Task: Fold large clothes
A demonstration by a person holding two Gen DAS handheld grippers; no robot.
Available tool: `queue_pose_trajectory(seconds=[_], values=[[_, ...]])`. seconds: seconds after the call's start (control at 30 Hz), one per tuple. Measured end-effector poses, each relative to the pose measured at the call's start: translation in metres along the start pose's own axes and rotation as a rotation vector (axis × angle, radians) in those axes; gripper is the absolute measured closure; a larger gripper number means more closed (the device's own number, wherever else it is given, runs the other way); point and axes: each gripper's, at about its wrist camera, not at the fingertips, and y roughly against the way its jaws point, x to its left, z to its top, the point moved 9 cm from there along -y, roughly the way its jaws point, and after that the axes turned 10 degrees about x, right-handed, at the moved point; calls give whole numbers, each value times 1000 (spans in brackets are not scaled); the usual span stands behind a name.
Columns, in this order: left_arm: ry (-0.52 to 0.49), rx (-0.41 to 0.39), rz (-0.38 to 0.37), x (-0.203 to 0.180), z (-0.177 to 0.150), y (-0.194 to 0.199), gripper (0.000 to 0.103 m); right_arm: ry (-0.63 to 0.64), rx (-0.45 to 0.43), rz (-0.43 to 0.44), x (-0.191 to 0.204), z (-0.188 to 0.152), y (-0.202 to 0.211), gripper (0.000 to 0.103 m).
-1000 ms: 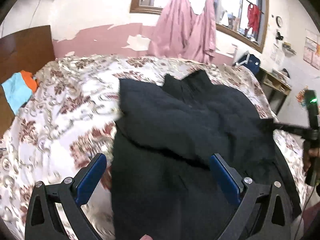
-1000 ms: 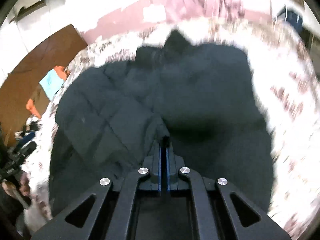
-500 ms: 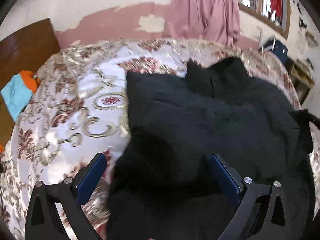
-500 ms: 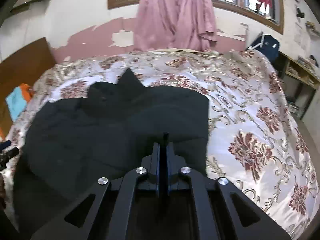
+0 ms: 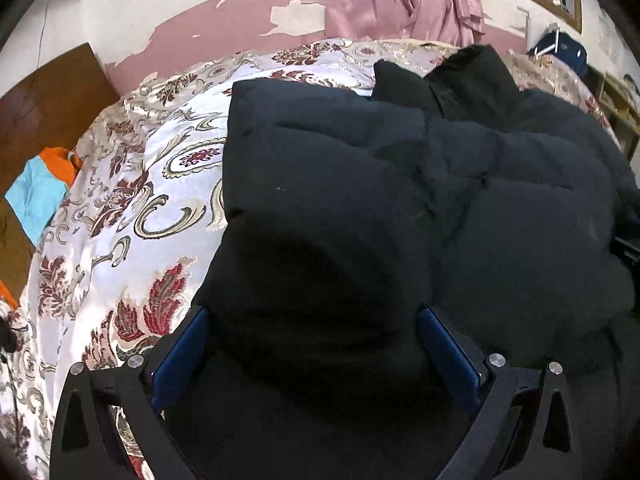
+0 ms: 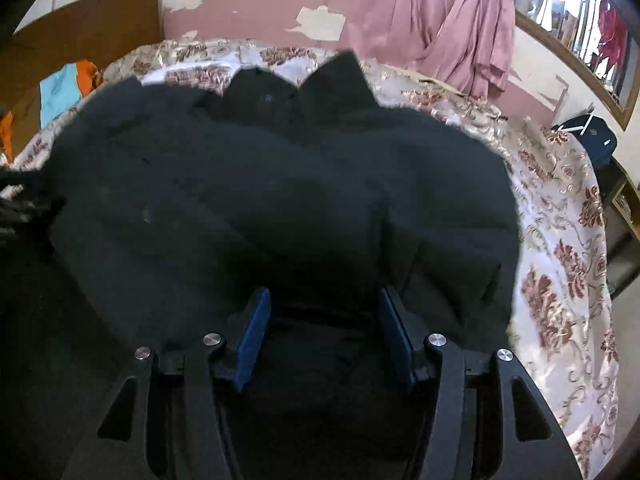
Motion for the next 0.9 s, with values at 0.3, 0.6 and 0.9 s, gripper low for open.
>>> queue_pose_trajectory(seconds=[0.3, 0.6, 0.9], values=[[-40, -22, 137, -9, 1, -13, 0, 31, -6, -97, 7, -4, -17, 51], [97, -29, 15, -5, -20, 33, 0, -110, -79, 79, -1, -15, 55, 32], [194, 125, -326, -39, -79, 122, 0, -141, -15, 213, 4, -54, 161, 5]])
